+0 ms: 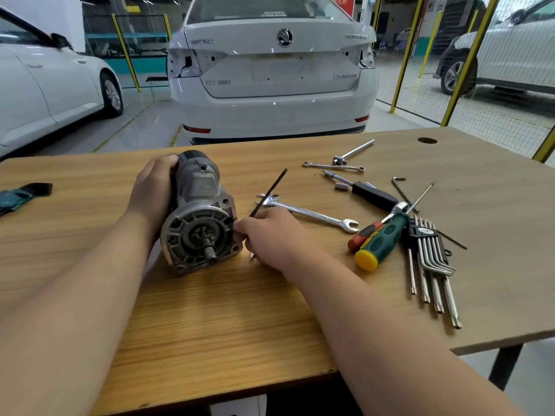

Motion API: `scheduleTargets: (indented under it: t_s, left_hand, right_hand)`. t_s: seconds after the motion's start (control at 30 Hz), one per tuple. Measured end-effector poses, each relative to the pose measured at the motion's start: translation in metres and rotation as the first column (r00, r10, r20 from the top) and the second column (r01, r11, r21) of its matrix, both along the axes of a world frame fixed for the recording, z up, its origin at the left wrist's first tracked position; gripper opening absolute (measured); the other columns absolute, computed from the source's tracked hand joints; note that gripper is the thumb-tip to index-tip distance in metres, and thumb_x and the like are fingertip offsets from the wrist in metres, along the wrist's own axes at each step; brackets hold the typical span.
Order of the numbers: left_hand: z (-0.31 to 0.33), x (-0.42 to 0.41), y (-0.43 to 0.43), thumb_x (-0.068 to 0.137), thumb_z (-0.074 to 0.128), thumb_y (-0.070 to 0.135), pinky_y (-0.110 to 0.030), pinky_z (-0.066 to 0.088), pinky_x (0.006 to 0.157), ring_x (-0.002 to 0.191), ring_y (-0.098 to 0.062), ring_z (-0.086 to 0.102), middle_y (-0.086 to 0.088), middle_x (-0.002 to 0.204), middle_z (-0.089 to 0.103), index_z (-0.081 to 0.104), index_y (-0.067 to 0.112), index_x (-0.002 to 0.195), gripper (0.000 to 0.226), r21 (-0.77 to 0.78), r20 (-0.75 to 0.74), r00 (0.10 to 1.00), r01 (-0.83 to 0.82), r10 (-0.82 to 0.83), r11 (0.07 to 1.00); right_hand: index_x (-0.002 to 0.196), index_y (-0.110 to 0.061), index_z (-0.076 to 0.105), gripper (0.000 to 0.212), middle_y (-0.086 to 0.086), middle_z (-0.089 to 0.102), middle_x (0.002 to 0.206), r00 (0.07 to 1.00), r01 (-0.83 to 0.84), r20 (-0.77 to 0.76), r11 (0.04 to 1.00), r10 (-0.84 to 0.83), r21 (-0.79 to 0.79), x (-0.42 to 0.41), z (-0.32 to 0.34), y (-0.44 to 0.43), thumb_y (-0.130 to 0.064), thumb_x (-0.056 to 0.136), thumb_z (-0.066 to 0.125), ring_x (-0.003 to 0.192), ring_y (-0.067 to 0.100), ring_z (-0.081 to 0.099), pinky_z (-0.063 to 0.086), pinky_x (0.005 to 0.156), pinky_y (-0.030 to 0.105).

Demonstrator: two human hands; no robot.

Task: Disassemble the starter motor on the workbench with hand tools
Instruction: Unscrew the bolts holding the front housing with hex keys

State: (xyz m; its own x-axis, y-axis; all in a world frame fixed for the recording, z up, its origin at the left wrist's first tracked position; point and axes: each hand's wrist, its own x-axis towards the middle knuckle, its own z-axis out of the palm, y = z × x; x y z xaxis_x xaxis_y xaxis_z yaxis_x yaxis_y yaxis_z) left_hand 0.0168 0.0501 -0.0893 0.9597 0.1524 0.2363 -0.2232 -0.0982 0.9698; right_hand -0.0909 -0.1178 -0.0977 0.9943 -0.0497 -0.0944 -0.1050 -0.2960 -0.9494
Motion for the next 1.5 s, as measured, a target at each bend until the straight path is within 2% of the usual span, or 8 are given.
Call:
scheduleTargets:
  t_s: [0.17,0.4,0.6,0.77,0.87,1.0,1.13,1.5]
  left_hand:
    - [0.003,-0.006,-0.002,0.097,0.044,0.035,-0.001,0.037,0.051,0.057,0.023,0.050,0.019,0.088,0.058,0.063,0.031,0.093,0.020,0.086,0.026,0.999,-0.031,0.029,0.996]
    - [-0.005,-0.031,0.001,0.092,0.043,0.043,-0.018,0.037,0.062,0.067,0.014,0.051,0.017,0.083,0.056,0.060,0.031,0.087,0.022,0.048,0.046,0.989,-0.143,0.141,0.989]
    - [-0.021,-0.048,0.012,0.088,0.039,0.048,-0.016,0.034,0.073,0.095,-0.008,0.049,0.013,0.103,0.057,0.054,0.044,0.103,0.022,0.091,0.108,0.976,-0.201,0.191,0.975]
    - [-0.027,-0.056,0.016,0.082,0.036,0.052,-0.035,0.032,0.103,0.128,-0.017,0.042,0.003,0.137,0.050,0.050,0.038,0.130,0.052,0.133,0.139,0.978,-0.171,0.153,0.976]
    - [-0.026,-0.067,0.013,0.083,0.034,0.053,-0.040,0.027,0.111,0.137,-0.018,0.032,0.000,0.146,0.042,0.041,0.032,0.143,0.063,0.158,0.147,0.979,-0.163,0.140,0.974]
    - [-0.027,-0.079,0.013,0.081,0.036,0.054,-0.035,0.019,0.112,0.143,-0.017,0.020,-0.001,0.151,0.032,0.033,0.031,0.148,0.071,0.197,0.140,0.984,-0.139,0.113,0.970]
    - [-0.029,-0.087,0.008,0.081,0.038,0.053,-0.029,0.013,0.109,0.143,-0.008,0.013,0.002,0.155,0.027,0.026,0.028,0.152,0.077,0.251,0.166,0.984,-0.109,0.069,0.962]
    - [-0.028,-0.088,0.008,0.080,0.038,0.054,-0.036,0.014,0.114,0.143,-0.006,0.012,-0.002,0.155,0.027,0.025,0.030,0.152,0.077,0.244,0.141,0.987,-0.107,0.074,0.964]
  right_hand:
    - [0.062,-0.017,0.062,0.028,-0.008,0.047,0.043,0.997,0.077,-0.038,0.986,-0.072,0.150,-0.006,0.001,0.013,-0.025,0.089,0.058,0.045,0.013,0.039,0.031,0.049,0.028]
    - [0.073,-0.014,0.061,0.026,-0.004,0.050,0.056,0.992,0.129,-0.033,0.977,-0.125,0.171,-0.012,-0.004,0.018,-0.028,0.092,0.054,0.054,0.014,0.044,0.036,0.055,0.030]
    - [0.084,-0.016,0.066,0.027,-0.006,0.058,0.064,0.969,-0.002,0.227,0.916,0.102,-0.402,-0.012,0.007,0.000,-0.033,0.098,0.050,0.061,0.012,0.053,0.038,0.054,0.026]
    - [0.095,-0.020,0.061,0.026,-0.003,0.052,0.077,0.857,0.144,0.351,0.479,0.376,-0.866,-0.007,0.019,-0.006,-0.034,0.101,0.040,0.071,0.022,0.050,0.034,0.051,0.029]
    - [0.083,-0.020,0.054,0.024,-0.004,0.050,0.075,0.787,0.169,0.370,0.405,0.494,-0.899,-0.007,0.023,-0.010,-0.032,0.100,0.042,0.065,0.022,0.050,0.028,0.046,0.026]
    - [0.059,-0.021,0.037,0.038,-0.009,0.038,0.056,0.810,0.189,0.467,0.596,0.354,-0.781,-0.010,0.010,-0.014,-0.028,0.093,0.051,0.055,0.018,0.042,0.032,0.049,0.030]
    - [0.065,-0.015,0.061,0.026,-0.004,0.047,0.050,0.981,0.026,0.196,0.979,0.014,-0.201,-0.004,0.013,-0.013,-0.025,0.088,0.054,0.047,0.015,0.041,0.034,0.049,0.027]
    - [0.069,-0.017,0.066,0.027,-0.006,0.049,0.043,0.998,0.050,0.025,0.999,-0.050,-0.003,-0.006,-0.001,0.000,-0.030,0.090,0.056,0.035,0.010,0.040,0.032,0.038,0.017]
